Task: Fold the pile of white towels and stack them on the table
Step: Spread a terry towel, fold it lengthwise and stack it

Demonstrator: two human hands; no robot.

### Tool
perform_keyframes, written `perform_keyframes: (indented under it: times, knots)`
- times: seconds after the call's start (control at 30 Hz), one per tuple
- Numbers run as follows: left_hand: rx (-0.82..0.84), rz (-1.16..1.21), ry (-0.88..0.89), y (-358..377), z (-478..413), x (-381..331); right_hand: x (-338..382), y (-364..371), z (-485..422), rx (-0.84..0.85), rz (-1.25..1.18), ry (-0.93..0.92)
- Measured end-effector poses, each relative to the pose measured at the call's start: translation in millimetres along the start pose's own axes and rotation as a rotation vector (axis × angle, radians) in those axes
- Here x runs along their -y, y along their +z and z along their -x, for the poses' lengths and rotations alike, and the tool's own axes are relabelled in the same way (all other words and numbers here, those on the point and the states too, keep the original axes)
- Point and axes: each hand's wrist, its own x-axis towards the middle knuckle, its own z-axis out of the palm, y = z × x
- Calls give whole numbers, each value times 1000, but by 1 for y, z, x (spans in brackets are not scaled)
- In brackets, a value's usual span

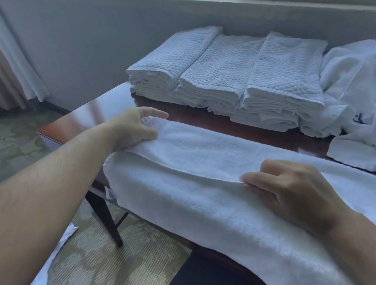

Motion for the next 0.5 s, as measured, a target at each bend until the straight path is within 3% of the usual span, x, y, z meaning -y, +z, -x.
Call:
perform_keyframes:
  times: [0.13,0.3,0.4,0.5]
  knots:
    - [-95,-243,66,7,1,-4,2,-2,-2,68,-2,21]
    - [-270,-697,18,23,10,-13,9,-9,1,144,88,145]
    - [-231,-649,262,59,34,-40,15,-16,9,115,149,295]
    - [33,-490,583,107,66,-69,23,-27,30,68,215,510]
